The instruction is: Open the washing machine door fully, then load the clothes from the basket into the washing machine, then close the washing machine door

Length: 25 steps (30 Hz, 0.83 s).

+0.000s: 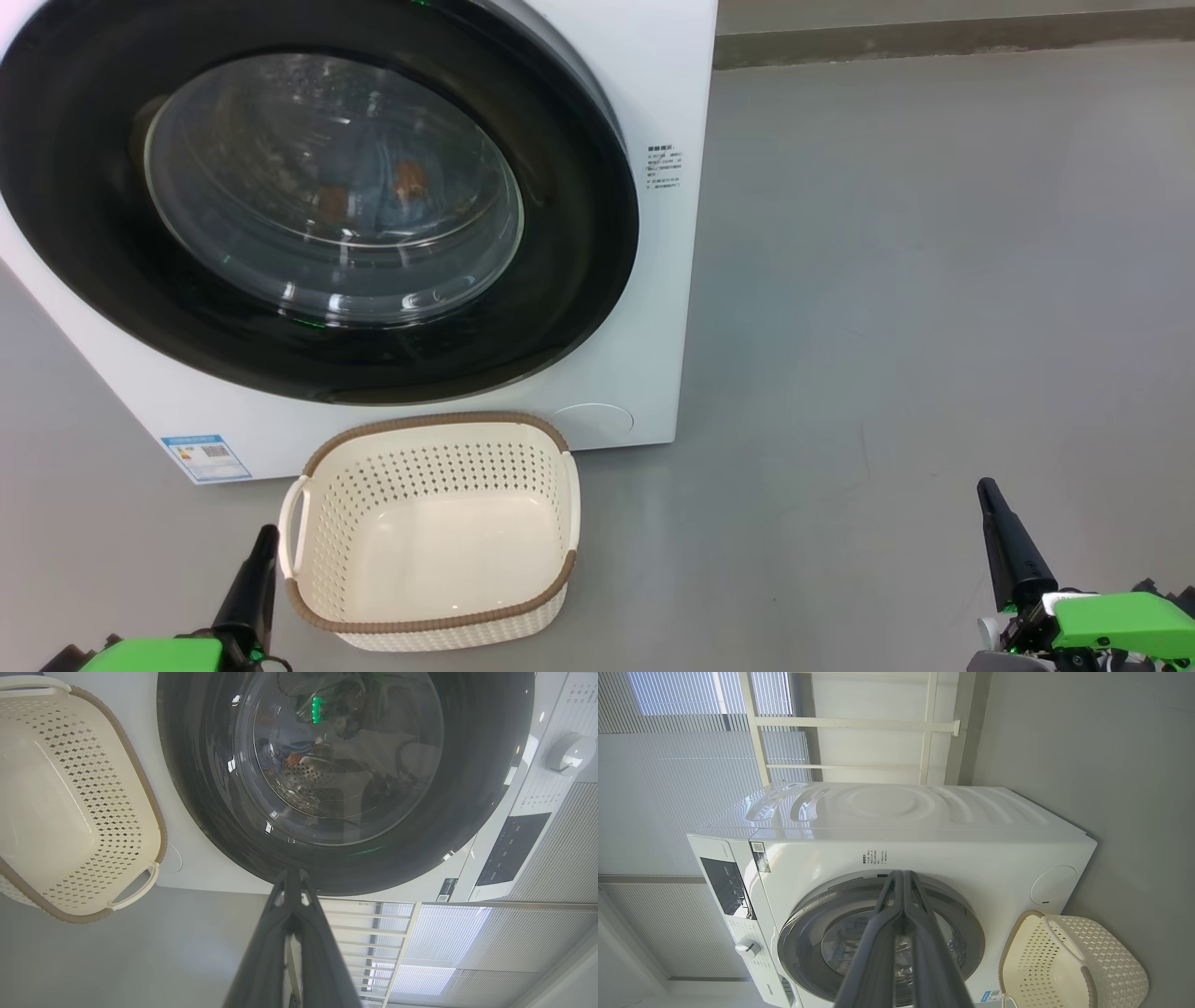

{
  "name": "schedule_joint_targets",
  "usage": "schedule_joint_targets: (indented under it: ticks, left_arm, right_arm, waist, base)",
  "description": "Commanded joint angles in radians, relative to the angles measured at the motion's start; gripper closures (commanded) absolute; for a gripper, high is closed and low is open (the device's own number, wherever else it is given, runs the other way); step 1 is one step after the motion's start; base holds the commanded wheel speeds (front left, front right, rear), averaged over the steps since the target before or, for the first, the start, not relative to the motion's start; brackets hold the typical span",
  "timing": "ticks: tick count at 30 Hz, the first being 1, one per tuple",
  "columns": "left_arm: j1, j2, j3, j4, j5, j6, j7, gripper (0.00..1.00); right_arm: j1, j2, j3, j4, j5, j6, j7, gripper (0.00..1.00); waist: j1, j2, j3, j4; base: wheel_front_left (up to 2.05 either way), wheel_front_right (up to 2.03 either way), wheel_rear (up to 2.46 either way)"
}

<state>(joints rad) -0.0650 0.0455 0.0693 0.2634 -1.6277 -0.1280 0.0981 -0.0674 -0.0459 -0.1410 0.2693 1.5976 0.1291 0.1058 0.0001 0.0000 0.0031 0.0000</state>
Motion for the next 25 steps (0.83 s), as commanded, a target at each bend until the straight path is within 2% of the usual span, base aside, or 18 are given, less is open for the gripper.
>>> schedule_joint_targets:
  ticks: [1,25]
  left_arm:
    - [-0.042,0.013,0.033,-0.019,0.010,-0.003,0.006,1.00]
    - [-0.042,0.011,0.037,-0.019,0.013,-0.003,0.009,1.00]
  right_arm:
    - [-0.040,-0.004,0.027,-0.025,0.011,0.002,0.007,1.00]
    - [-0.040,-0.004,0.027,-0.025,0.011,0.002,0.007,1.00]
  waist:
    - [-0.0001,0.0000,0.000,0.000]
    - [-0.0001,0.0000,0.000,0.000]
  base:
    - [0.00,0.00,0.00]
    - [0.00,0.00,0.00]
